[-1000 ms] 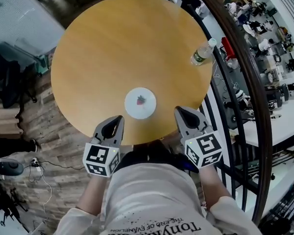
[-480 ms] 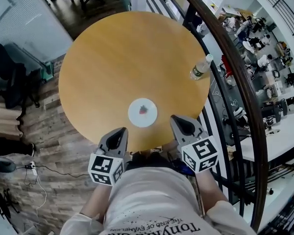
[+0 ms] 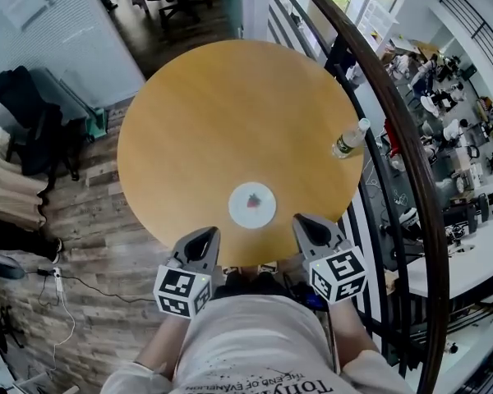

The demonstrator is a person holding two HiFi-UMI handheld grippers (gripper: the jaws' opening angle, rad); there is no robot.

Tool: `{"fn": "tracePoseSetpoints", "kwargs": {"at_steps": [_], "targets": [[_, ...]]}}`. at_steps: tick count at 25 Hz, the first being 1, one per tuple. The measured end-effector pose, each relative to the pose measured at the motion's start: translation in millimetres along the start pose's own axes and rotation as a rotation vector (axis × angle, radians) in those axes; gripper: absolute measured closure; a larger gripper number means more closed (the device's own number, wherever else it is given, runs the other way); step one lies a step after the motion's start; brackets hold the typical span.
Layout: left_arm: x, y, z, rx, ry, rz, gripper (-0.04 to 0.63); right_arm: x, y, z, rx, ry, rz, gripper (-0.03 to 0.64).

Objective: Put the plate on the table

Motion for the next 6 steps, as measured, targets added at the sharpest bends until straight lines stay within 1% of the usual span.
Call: {"fn": "tracePoseSetpoints", "kwargs": {"at_steps": [6], "targets": [[5.8,-0.6,1.7,0.003,0.013,-0.010,0.571,-3.9,-0.1,-3.1,0.001,-0.011,0.010,0.597]]}}
Point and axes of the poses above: the fingertips, and each gripper's own axes: y forward along the fingers, z to its right, x out of its underside, the point moved 7 cm from there along -y, backward along the fingers
